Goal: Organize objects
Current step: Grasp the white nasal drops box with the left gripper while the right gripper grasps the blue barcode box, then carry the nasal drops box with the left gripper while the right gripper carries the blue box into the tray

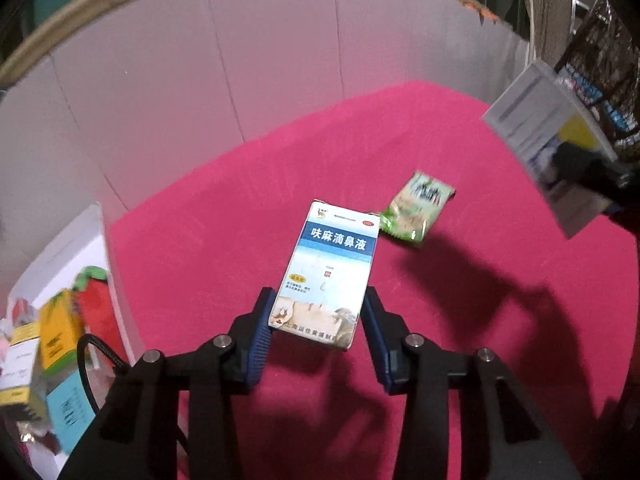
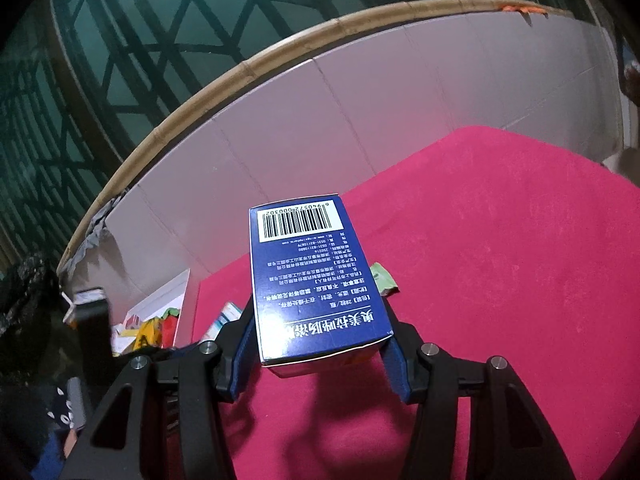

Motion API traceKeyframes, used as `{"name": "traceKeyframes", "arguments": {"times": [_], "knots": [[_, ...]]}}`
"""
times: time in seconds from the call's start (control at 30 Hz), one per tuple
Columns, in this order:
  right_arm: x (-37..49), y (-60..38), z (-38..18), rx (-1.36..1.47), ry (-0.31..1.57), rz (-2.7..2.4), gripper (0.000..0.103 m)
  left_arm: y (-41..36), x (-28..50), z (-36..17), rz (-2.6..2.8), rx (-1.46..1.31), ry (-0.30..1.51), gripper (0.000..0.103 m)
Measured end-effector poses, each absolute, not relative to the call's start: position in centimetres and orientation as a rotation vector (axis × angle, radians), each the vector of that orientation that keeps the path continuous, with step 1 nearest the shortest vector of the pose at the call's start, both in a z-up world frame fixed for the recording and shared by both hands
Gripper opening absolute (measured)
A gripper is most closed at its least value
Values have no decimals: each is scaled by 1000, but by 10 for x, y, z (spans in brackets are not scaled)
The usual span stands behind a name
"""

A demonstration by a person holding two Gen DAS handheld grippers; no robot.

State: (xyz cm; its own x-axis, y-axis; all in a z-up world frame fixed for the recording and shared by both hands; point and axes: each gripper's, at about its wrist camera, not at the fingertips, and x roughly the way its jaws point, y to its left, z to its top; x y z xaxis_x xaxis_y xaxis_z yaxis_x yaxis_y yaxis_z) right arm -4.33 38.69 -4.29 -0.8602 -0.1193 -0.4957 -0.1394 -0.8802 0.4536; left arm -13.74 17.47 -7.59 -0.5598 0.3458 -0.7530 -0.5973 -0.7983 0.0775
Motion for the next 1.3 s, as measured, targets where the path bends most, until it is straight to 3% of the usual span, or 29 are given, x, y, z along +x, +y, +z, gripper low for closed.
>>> {"name": "traceKeyframes", "arguments": {"times": [0.43, 1.3], "knots": [[-37, 335, -12, -807, 646, 3008, 58, 128, -92, -33, 2505, -856, 323, 42], [-45, 228, 11, -893, 417, 3132, 58, 34, -96, 4, 2689, -795, 61, 42]]}}
